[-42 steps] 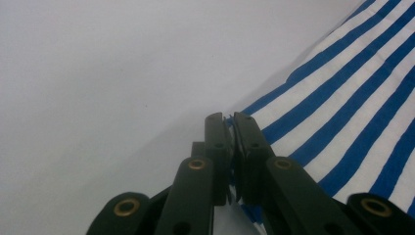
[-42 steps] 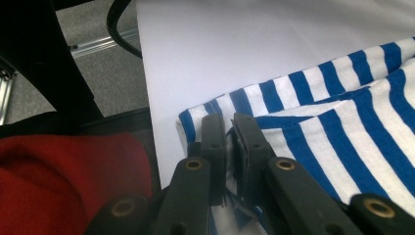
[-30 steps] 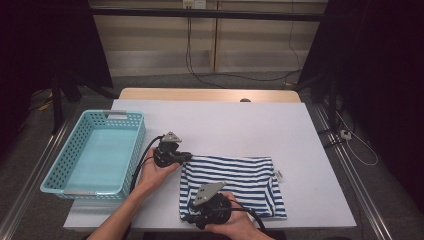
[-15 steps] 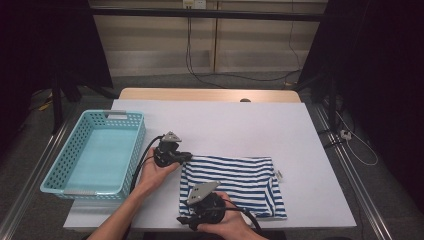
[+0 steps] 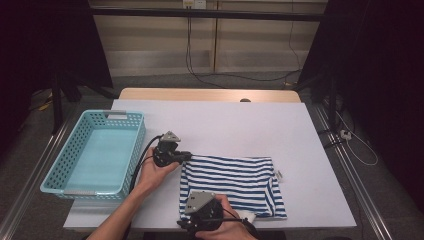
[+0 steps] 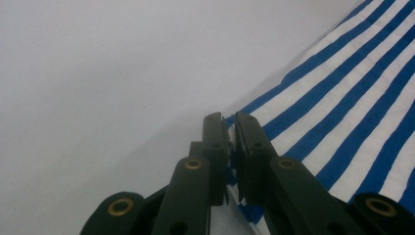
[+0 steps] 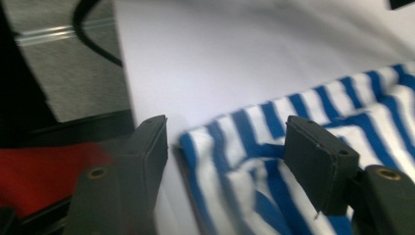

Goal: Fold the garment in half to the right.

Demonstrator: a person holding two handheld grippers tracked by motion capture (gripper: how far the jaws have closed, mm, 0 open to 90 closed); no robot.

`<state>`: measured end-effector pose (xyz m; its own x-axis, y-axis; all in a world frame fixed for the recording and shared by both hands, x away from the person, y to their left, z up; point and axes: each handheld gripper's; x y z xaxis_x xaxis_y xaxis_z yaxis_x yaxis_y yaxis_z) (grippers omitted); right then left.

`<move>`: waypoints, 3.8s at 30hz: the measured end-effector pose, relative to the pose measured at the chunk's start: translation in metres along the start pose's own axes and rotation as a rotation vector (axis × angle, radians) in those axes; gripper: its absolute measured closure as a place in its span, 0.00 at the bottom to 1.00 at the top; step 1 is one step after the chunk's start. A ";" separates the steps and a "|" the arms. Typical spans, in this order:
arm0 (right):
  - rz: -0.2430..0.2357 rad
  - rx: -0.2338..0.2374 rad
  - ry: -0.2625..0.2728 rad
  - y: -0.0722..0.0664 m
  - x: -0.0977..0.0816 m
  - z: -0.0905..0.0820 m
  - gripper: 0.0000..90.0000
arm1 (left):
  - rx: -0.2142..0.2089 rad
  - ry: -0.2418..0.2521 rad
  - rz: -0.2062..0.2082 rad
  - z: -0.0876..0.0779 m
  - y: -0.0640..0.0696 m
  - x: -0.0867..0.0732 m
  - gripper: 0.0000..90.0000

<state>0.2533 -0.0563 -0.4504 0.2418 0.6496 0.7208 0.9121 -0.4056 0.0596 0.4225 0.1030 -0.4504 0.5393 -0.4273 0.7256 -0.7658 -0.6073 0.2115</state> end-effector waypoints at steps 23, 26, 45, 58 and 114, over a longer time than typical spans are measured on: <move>0.088 0.023 0.016 0.001 -0.011 -0.010 0.58 | 0.005 0.005 -0.002 -0.002 -0.001 0.001 0.93; 0.080 -0.005 0.006 -0.004 -0.009 -0.008 0.57 | 0.006 0.017 -0.003 -0.002 -0.002 0.002 0.92; 0.154 0.009 0.032 0.012 -0.013 -0.010 0.94 | 0.010 0.046 -0.030 -0.005 -0.006 0.001 0.82; 0.145 0.030 0.032 0.014 -0.014 -0.010 0.94 | 0.015 -0.010 -0.011 0.006 0.000 -0.004 0.77; 0.183 0.067 0.276 0.040 0.027 -0.054 0.94 | 0.069 0.160 -0.134 -0.051 -0.015 0.035 0.97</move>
<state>0.2785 -0.0903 -0.3911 0.3134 0.3670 0.8758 0.8835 -0.4508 -0.1272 0.4353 0.1315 -0.3949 0.5682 -0.2314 0.7897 -0.6622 -0.6982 0.2720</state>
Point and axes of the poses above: each handheld gripper's, and its own axes: z roughly forward along the jaws, x roughly out of its top, y roughly to its right
